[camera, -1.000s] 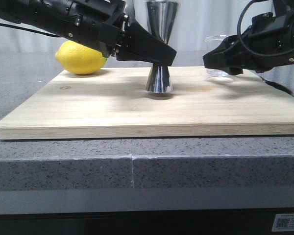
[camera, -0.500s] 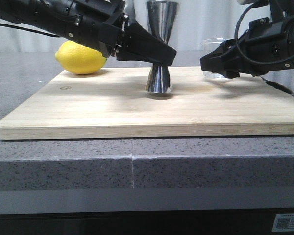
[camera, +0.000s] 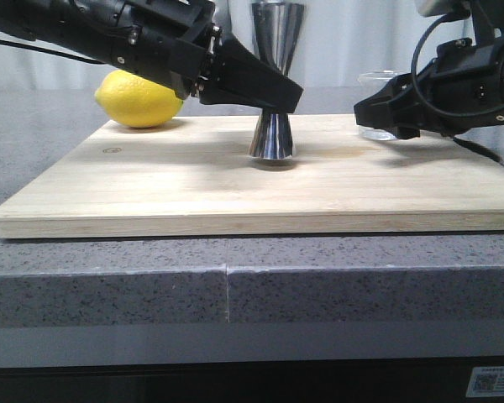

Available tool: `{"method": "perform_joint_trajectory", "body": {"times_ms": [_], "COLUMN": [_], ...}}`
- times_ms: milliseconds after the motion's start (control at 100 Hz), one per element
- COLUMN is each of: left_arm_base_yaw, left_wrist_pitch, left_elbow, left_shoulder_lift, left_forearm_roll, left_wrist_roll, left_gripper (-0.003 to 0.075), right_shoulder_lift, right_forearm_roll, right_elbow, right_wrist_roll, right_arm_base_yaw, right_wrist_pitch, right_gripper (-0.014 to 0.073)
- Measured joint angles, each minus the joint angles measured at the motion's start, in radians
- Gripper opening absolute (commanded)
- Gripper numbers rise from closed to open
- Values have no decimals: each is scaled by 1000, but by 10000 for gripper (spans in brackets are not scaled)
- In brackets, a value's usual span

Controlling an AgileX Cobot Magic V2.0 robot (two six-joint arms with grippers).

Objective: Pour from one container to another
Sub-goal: 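Set the empty beaker down on the board with the right gripper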

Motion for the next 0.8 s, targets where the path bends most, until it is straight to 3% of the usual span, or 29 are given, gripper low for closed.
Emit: {"method": "perform_joint_trajectory", "body": {"times_ms": [800], "left_arm_base_yaw": [0], "left_wrist_pitch": [0], "left_elbow": [0], "left_shoulder_lift": [0], "left_forearm_roll": [0], "left_wrist_roll": [0], "left_gripper": [-10], "right_shoulder_lift": [10], "right_forearm_roll": [5], "right_elbow": [0], "right_wrist_roll": [-4], "right_arm_base_yaw": [-2], "right_wrist_pitch": [-14], "right_gripper": [247]}}
